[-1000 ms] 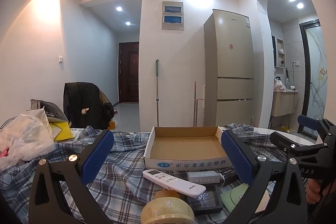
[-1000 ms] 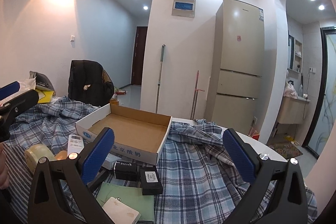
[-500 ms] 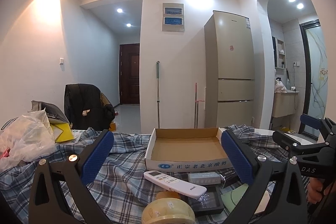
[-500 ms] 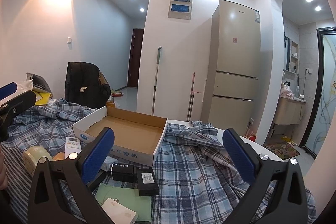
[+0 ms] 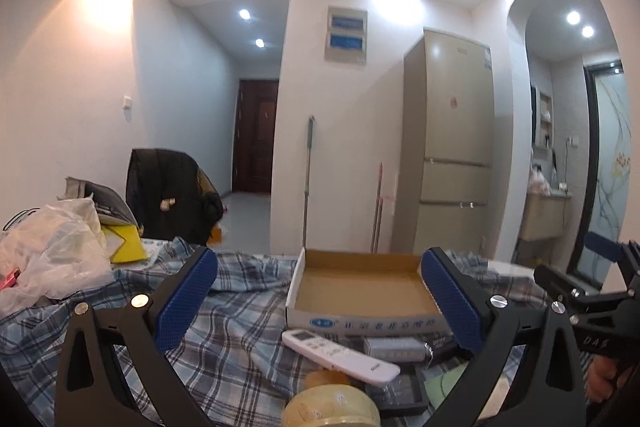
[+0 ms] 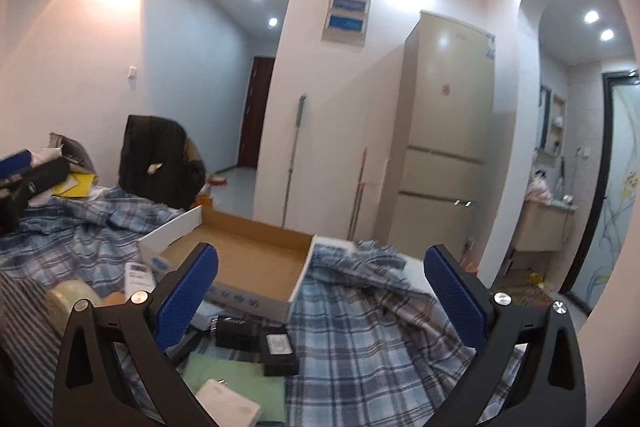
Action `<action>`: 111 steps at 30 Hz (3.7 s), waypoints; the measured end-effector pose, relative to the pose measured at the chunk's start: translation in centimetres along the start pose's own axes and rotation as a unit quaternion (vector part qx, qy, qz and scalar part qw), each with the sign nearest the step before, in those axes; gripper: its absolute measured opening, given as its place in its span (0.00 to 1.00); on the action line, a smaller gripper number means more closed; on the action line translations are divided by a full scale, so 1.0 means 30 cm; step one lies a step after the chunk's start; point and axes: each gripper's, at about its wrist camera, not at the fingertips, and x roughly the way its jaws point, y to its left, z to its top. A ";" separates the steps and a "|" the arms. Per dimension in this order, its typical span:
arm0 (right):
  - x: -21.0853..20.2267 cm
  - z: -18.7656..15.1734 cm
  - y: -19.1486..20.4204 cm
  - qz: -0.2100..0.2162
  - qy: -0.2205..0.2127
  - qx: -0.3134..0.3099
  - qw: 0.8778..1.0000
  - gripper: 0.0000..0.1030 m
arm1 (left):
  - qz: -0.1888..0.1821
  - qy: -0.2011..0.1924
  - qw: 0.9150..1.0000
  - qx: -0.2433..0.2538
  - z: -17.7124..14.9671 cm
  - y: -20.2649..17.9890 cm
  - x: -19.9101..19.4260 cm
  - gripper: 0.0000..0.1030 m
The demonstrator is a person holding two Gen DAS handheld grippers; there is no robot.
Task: Organize rigid objects
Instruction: 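Lower the left tool onto the cream bunny-lid tin and close on it, then grasp the white square power adapter with the right tool while the left tool lifts the tin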
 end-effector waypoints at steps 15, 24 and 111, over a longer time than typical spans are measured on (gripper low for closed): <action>0.146 0.004 0.019 0.046 0.129 0.066 0.988 1.00 | -0.001 0.190 0.979 -0.078 -0.011 0.159 0.175 0.74; 0.189 -0.053 -0.014 0.045 0.167 0.064 0.983 1.00 | -0.049 0.305 0.951 -0.024 -0.093 0.023 0.202 0.74; 0.282 -0.225 0.077 0.118 0.403 0.050 0.906 0.52 | -0.029 0.227 0.965 -0.125 -0.154 0.123 0.213 0.62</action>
